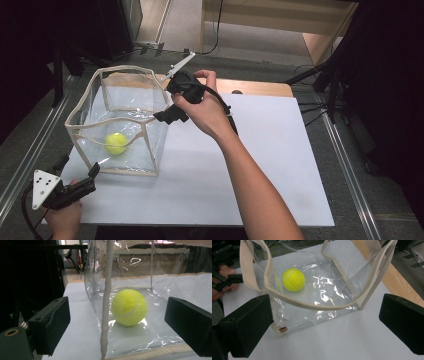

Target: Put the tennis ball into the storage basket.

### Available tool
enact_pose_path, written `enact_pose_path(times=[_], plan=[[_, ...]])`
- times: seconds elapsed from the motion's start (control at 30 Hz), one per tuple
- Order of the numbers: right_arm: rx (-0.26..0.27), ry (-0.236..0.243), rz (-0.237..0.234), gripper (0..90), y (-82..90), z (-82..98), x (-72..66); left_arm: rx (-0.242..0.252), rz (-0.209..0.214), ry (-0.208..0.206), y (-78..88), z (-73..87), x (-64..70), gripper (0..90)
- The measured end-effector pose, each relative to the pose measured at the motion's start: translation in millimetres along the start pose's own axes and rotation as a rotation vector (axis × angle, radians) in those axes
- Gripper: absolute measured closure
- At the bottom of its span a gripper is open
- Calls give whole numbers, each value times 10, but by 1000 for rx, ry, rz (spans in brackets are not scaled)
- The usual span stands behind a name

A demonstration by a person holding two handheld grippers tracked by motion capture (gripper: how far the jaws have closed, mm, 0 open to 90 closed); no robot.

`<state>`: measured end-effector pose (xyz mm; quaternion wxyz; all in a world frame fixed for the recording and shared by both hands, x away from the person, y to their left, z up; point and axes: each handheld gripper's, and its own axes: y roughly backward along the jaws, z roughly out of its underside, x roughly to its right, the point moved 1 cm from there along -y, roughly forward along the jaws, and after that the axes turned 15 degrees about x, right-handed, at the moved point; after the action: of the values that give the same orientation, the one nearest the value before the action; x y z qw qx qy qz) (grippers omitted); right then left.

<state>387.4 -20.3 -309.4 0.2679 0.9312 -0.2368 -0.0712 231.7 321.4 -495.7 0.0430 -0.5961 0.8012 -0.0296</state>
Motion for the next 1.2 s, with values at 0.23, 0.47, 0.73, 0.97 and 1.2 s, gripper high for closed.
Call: enact_pose_path(times=[0.23, 0.47, 0.73, 0.97, 1.2], plan=[[6, -2, 8, 0, 44, 143, 4, 5, -2, 5, -3, 3, 6, 68], [18, -12, 21, 0, 86, 290, -3, 1, 0, -1, -2, 3, 4, 68], [12, -19, 20, 0, 82, 469, -20, -4, -1, -5, -1, 3, 6, 68], [14, -13, 23, 0, 86, 584, -53, -5, -1, -6, 1, 2, 7, 68], [16, -28, 29, 0, 99, 747, -66, -5, -1, -7, 1, 3, 9, 68]])
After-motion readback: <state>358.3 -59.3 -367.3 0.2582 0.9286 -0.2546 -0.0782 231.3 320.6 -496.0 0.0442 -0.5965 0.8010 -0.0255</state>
